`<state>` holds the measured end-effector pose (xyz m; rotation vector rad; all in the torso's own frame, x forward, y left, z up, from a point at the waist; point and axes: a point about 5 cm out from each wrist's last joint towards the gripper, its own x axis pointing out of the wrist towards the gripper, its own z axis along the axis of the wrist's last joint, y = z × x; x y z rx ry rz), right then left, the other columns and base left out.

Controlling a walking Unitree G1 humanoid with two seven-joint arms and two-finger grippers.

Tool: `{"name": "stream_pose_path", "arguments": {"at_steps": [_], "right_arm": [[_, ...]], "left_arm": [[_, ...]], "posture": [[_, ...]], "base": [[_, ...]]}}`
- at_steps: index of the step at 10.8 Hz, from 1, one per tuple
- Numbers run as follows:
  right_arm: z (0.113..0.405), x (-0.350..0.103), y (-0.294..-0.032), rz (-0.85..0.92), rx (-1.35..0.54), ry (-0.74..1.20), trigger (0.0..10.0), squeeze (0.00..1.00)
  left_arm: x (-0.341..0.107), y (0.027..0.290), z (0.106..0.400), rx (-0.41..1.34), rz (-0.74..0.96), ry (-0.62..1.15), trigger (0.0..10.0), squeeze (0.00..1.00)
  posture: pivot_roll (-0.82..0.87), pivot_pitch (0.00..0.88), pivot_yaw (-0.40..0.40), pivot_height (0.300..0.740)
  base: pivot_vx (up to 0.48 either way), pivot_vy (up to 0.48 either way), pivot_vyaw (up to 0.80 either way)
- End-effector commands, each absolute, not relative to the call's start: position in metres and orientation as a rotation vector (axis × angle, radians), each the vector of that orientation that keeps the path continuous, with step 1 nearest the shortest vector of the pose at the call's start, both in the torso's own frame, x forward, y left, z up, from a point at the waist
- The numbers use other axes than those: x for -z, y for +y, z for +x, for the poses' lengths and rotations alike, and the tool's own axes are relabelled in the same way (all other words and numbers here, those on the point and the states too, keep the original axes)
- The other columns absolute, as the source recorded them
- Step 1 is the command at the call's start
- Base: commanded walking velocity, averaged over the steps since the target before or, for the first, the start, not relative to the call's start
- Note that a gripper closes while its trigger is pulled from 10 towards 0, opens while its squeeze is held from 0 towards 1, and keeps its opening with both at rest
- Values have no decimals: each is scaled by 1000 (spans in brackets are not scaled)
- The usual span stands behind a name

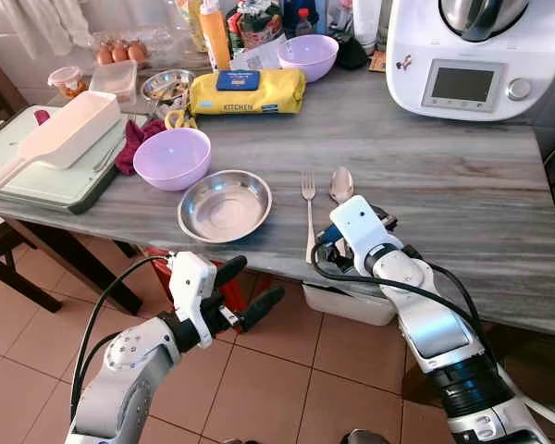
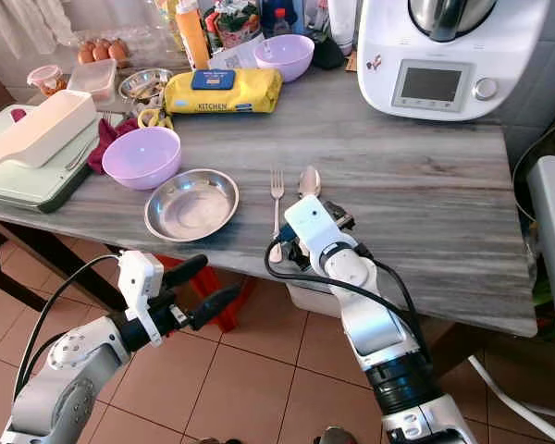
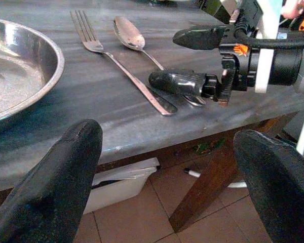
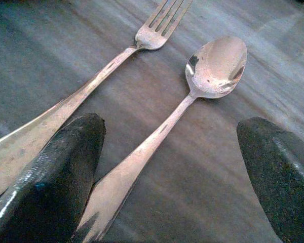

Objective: Setting the table

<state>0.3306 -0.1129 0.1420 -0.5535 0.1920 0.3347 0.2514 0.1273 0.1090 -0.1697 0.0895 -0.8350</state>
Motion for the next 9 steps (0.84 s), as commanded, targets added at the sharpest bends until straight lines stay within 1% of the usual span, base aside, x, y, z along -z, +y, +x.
{"name": "stream_pose_path", "arguments": {"at_steps": [1, 9], "right_arm": [[330, -133, -105, -550, -373, 232, 10000, 0], [336, -140, -82, -504, -437, 177, 10000, 0]], "left_arm": [[-113, 127, 252, 833, -148, 84, 10000, 0], [-113, 126, 252, 835, -149, 86, 10000, 0]], "posture": [[-94, 147, 131, 740], [-92, 139, 129, 740]], "base": [[0, 0, 0], [0, 0, 0]]}}
